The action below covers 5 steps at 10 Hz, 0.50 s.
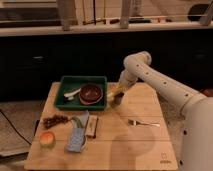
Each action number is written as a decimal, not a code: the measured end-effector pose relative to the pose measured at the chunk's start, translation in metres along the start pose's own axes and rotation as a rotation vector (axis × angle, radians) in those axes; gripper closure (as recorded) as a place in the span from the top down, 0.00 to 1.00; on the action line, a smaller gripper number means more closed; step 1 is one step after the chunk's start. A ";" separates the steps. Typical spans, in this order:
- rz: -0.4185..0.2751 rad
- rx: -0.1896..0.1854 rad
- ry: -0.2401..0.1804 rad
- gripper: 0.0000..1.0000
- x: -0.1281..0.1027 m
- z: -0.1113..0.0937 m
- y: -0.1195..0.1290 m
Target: Place banana in metal cup
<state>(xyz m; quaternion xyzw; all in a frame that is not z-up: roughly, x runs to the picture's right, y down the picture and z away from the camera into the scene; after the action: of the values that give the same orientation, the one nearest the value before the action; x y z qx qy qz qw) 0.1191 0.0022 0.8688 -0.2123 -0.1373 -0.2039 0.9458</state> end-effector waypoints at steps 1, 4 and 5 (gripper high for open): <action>0.002 0.000 -0.001 0.27 -0.002 0.002 -0.003; 0.020 -0.002 0.002 0.58 0.001 0.005 -0.005; 0.024 -0.002 0.003 0.66 0.001 0.006 -0.005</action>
<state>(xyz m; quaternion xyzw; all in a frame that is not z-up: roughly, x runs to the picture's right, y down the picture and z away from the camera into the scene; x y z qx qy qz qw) 0.1169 0.0002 0.8761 -0.2144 -0.1333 -0.1930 0.9482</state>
